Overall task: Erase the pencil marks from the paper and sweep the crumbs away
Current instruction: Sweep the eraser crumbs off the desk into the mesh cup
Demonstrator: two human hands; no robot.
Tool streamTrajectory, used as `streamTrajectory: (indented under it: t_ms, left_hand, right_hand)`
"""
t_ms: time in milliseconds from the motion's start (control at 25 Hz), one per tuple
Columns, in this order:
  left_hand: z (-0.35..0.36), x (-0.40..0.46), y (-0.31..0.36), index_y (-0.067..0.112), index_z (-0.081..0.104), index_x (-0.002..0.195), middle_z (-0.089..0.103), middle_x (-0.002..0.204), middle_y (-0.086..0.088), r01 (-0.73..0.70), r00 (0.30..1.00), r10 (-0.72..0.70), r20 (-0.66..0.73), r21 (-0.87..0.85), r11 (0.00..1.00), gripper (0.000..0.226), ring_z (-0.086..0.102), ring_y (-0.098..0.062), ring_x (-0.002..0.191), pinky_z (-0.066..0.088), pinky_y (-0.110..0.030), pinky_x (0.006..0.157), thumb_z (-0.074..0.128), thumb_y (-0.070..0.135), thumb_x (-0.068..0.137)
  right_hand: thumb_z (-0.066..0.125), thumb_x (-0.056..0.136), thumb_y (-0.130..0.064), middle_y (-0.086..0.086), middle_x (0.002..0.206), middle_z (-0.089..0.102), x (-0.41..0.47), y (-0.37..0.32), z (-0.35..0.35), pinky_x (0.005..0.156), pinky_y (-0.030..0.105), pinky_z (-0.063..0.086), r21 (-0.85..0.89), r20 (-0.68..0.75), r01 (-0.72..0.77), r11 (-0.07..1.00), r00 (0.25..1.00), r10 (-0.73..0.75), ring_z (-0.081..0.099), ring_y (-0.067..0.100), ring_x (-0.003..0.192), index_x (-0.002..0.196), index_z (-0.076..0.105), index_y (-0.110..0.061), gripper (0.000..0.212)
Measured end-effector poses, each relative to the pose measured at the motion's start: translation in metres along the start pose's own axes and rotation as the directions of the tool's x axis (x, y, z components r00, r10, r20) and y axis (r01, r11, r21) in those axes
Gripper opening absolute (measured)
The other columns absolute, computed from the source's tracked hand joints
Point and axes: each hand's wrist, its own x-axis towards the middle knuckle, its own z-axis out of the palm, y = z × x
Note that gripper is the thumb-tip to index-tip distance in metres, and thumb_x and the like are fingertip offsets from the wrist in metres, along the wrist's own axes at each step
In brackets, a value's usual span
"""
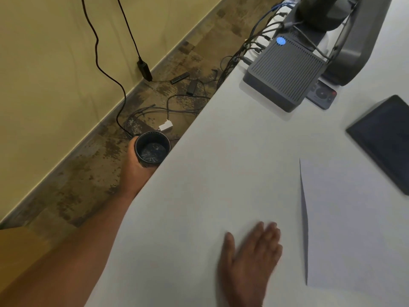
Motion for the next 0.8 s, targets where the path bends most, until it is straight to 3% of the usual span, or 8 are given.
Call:
streamTrajectory:
  t_ms: [120,240,320,400,440,520,640,800]
  left_hand:
    - [0.001,-0.001,0.001,0.072,0.036,0.127,0.057,0.137,0.023,0.003,1.000,-0.003,0.000,0.008,1.000,0.097,0.056,-0.003,0.127,0.048,-0.022,0.096,0.086,0.082,0.045]
    - [-0.002,-0.001,0.000,0.068,0.039,0.129,0.059,0.136,0.022,-0.005,1.000,0.005,-0.006,0.007,1.000,0.096,0.058,-0.002,0.125,0.048,-0.024,0.099,0.090,0.074,0.047]
    - [-0.001,-0.001,-0.003,0.065,0.037,0.130,0.055,0.143,0.011,-0.018,1.000,0.018,0.004,0.014,1.000,0.088,0.054,-0.010,0.131,0.047,-0.028,0.106,0.084,0.067,0.056]
    - [-0.003,-0.002,-0.002,0.069,0.032,0.128,0.050,0.142,0.012,-0.032,0.999,0.032,0.010,0.033,0.999,0.075,0.051,-0.006,0.128,0.044,-0.017,0.101,0.071,0.072,0.064]
    - [-0.002,-0.002,-0.002,0.069,0.033,0.128,0.050,0.141,0.013,-0.039,0.999,0.039,0.013,0.042,0.998,0.073,0.050,-0.005,0.126,0.043,-0.015,0.097,0.069,0.074,0.065]
    - [-0.001,-0.001,-0.002,0.061,0.037,0.134,0.054,0.143,0.014,-0.028,0.999,0.028,0.019,0.017,0.999,0.087,0.054,-0.006,0.127,0.045,-0.022,0.099,0.081,0.073,0.059]
    - [-0.001,-0.001,-0.002,0.056,0.036,0.140,0.053,0.149,0.010,0.000,1.000,0.000,0.014,-0.001,1.000,0.107,0.053,-0.013,0.134,0.047,-0.028,0.102,0.086,0.081,0.048]
    - [-0.002,-0.001,-0.001,0.070,0.033,0.131,0.051,0.147,0.015,-0.012,1.000,0.013,0.018,-0.004,1.000,0.099,0.052,-0.014,0.134,0.047,-0.024,0.099,0.084,0.085,0.047]
  right_hand:
    - [0.041,0.092,-0.056,0.033,0.154,0.014,0.002,-0.052,0.013,0.115,0.059,0.014,0.026,0.068,0.171,0.985,0.983,-0.173,0.009,0.044,0.145,0.144,0.026,0.012,0.087]
    - [0.030,0.096,-0.060,0.027,0.158,0.002,0.017,-0.131,0.024,0.116,0.054,0.005,0.115,0.161,0.249,0.962,0.950,-0.266,-0.006,0.038,0.147,0.149,0.015,0.006,0.086]
    - [0.023,0.100,-0.055,0.020,0.160,-0.004,0.028,-0.175,0.026,0.118,0.051,0.002,0.257,0.193,0.361,0.896,0.890,-0.414,-0.015,0.029,0.147,0.152,0.008,0.000,0.077]
    - [0.026,0.104,-0.045,0.011,0.162,-0.002,0.036,-0.197,0.016,0.120,0.046,0.006,0.488,0.192,0.408,0.771,0.812,-0.551,-0.013,0.018,0.148,0.153,0.009,-0.007,0.065]
    - [0.029,0.104,-0.041,0.008,0.163,0.000,0.035,-0.193,0.008,0.120,0.042,0.006,0.577,0.150,0.390,0.718,0.813,-0.562,-0.010,0.015,0.148,0.154,0.011,-0.008,0.062]
    - [0.034,0.104,-0.039,0.006,0.163,0.006,0.024,-0.157,-0.007,0.121,0.036,0.006,0.617,0.032,0.364,0.697,0.874,-0.485,-0.001,0.017,0.149,0.153,0.015,-0.008,0.061]
    - [0.041,0.100,-0.039,0.013,0.160,0.014,-0.006,-0.053,-0.018,0.119,0.043,0.014,0.433,-0.101,0.323,0.842,0.945,-0.311,0.011,0.029,0.148,0.150,0.023,0.000,0.066]
    - [0.032,0.096,-0.050,0.025,0.158,0.009,-0.026,0.042,-0.019,0.112,0.061,0.019,0.070,0.015,0.085,0.994,0.996,-0.087,0.006,0.036,0.148,0.149,0.015,0.006,0.078]
